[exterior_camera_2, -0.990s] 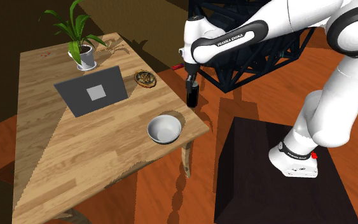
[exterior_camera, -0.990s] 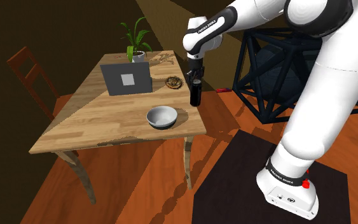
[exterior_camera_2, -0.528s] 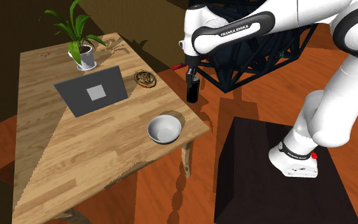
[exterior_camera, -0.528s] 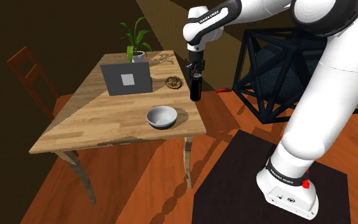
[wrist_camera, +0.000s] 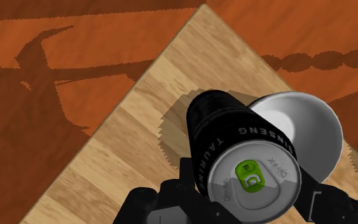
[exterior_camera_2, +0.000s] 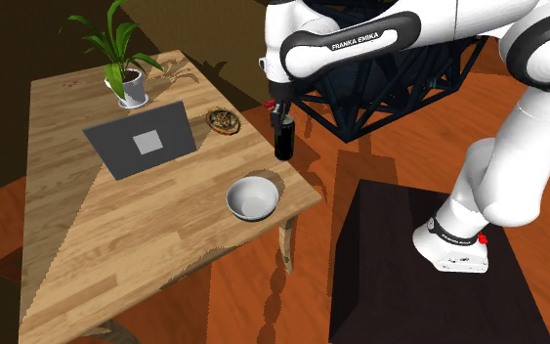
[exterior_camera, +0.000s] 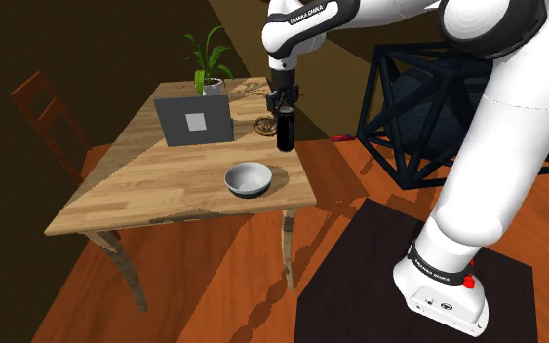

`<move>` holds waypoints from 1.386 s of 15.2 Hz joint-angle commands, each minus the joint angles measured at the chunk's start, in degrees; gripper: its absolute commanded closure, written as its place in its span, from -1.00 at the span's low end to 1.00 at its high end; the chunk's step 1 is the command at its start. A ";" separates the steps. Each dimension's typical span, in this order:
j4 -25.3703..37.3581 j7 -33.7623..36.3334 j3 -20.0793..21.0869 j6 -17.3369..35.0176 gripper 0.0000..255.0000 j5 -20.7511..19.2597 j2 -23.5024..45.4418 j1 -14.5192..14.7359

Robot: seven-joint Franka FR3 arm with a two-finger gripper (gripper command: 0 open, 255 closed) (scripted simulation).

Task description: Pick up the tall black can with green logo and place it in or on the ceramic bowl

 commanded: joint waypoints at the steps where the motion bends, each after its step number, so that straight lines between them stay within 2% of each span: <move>1: 2.72 2.57 1.17 -1.30 1.00 0.04 1.43 1.34; 11: 21.86 12.79 5.41 -9.74 1.00 -0.21 12.22 7.26; 21: 15.05 12.84 5.41 -2.29 1.00 -0.21 12.86 7.28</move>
